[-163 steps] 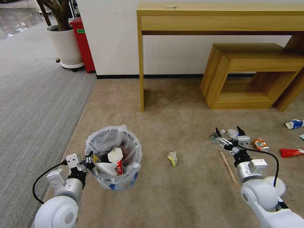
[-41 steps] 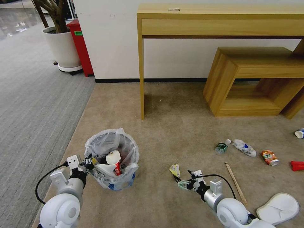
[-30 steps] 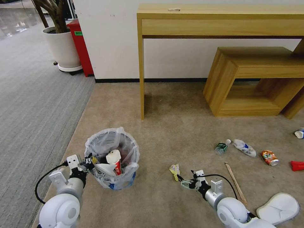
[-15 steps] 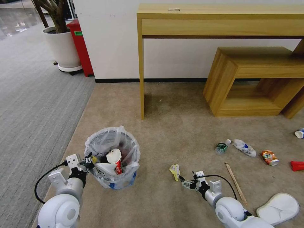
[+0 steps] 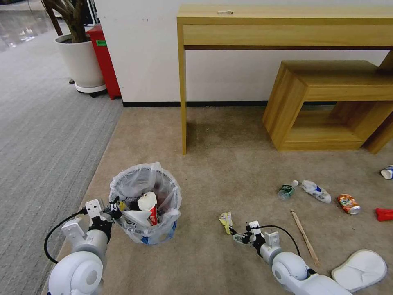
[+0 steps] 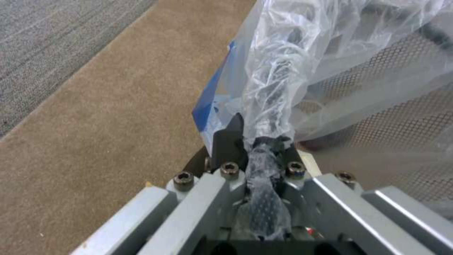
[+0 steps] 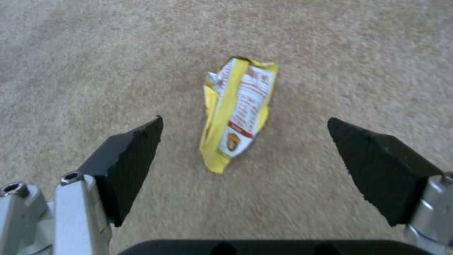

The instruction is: Pick up the trash bin and place the garbage on the floor into it.

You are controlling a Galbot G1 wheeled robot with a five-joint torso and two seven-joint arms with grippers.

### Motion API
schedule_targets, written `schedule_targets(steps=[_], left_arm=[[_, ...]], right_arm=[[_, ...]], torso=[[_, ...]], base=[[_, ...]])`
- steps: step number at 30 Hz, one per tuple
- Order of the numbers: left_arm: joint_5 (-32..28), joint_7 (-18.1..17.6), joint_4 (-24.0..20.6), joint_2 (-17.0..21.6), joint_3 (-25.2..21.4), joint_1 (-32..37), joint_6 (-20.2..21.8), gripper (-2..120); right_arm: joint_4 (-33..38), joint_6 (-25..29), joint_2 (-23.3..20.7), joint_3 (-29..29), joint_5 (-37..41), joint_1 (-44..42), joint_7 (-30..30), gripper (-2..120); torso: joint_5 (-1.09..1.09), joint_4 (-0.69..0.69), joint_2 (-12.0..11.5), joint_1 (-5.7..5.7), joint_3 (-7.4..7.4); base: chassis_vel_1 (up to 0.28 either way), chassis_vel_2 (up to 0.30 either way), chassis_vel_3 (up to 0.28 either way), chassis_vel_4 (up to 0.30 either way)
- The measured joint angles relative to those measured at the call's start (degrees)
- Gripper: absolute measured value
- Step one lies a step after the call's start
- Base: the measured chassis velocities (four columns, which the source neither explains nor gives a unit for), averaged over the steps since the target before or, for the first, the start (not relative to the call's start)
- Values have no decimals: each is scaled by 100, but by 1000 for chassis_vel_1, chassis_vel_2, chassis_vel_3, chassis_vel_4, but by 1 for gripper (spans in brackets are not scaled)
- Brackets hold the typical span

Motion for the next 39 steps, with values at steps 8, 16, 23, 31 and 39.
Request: schedule_targets(steps=[8, 16, 23, 31, 39], left_arm=[[-7, -1, -32, 10, -25, 19, 0, 1], [-9, -3, -34, 5, -35, 39, -2, 1], [-9, -4, -45, 0, -36, 43, -5, 1], [-14, -6, -54, 7, -55, 60, -13, 1], [-17, -6, -72, -2, -56, 61, -23, 1]], right_arm=[[-294, 8, 197, -155, -49, 249, 15, 88], [-609, 49, 378, -242, -142, 410, 16, 86], [-784, 98, 498, -273, -224, 460, 25, 84], [-996, 149, 624, -321, -309, 563, 30, 83], [-1196, 181, 734, -389, -402, 666, 34, 82]], torso=[[1, 0, 0, 0, 0], [0, 0, 0, 0, 0], [1, 0, 0, 0, 0], [0, 0, 0, 0, 0], [0, 0, 0, 0, 0]], base=[[0, 0, 0, 0], [0, 0, 0, 0], [0, 0, 0, 0], [0, 0, 0, 0], [0, 0, 0, 0]])
